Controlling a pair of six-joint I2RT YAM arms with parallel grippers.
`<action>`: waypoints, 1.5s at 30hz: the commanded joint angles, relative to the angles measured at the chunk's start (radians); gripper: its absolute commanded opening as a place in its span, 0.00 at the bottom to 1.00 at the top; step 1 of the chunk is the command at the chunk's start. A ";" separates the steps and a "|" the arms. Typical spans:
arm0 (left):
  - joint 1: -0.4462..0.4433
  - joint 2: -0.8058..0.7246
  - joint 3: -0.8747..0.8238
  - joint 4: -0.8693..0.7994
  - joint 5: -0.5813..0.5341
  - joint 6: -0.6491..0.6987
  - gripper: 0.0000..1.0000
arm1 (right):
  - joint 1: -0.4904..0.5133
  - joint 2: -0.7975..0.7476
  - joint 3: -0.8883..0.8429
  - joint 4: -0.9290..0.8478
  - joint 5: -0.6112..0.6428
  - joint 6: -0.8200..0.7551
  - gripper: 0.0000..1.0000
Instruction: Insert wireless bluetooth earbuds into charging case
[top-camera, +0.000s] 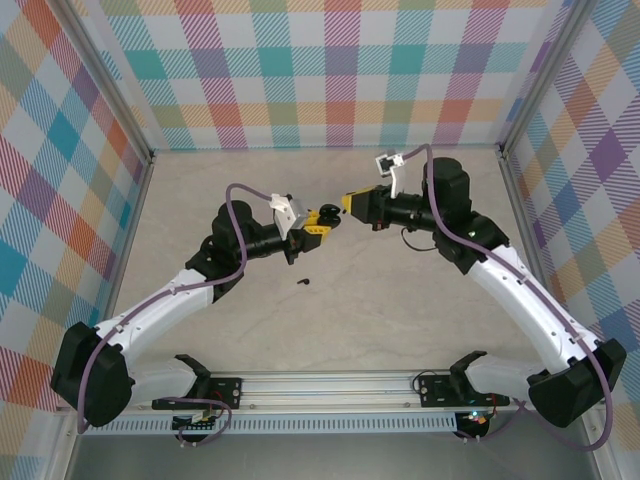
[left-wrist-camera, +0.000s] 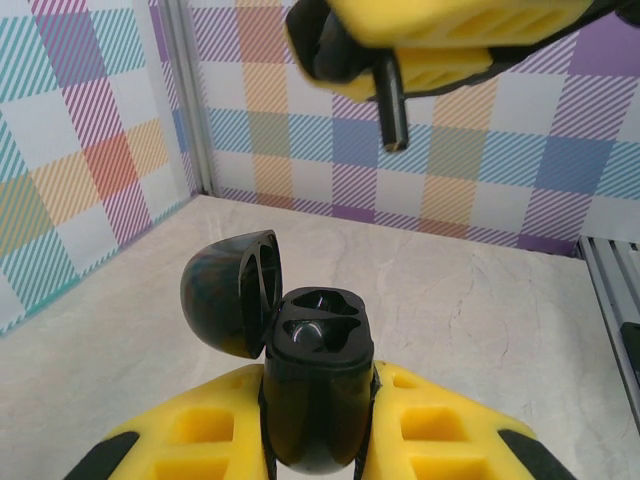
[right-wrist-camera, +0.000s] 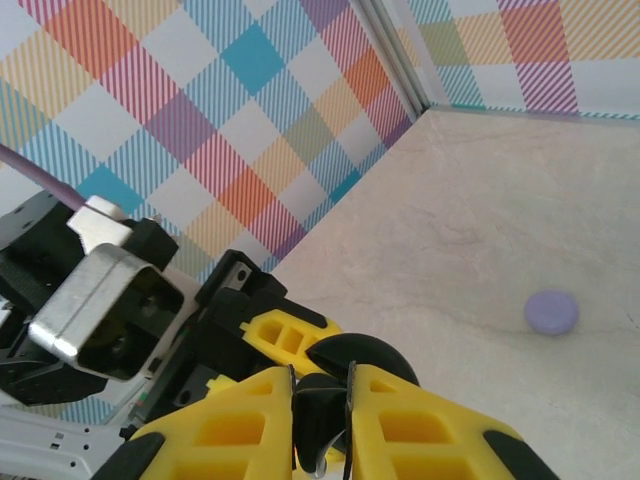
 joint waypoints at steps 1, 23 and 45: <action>-0.013 -0.034 -0.015 0.082 -0.004 0.038 0.10 | 0.020 -0.027 -0.020 0.072 0.041 0.011 0.16; -0.016 -0.014 0.011 0.116 0.018 -0.049 0.10 | 0.072 -0.031 -0.078 0.153 0.125 -0.005 0.17; -0.022 -0.006 0.016 0.114 0.010 -0.071 0.10 | 0.091 0.009 -0.067 0.167 0.135 0.005 0.17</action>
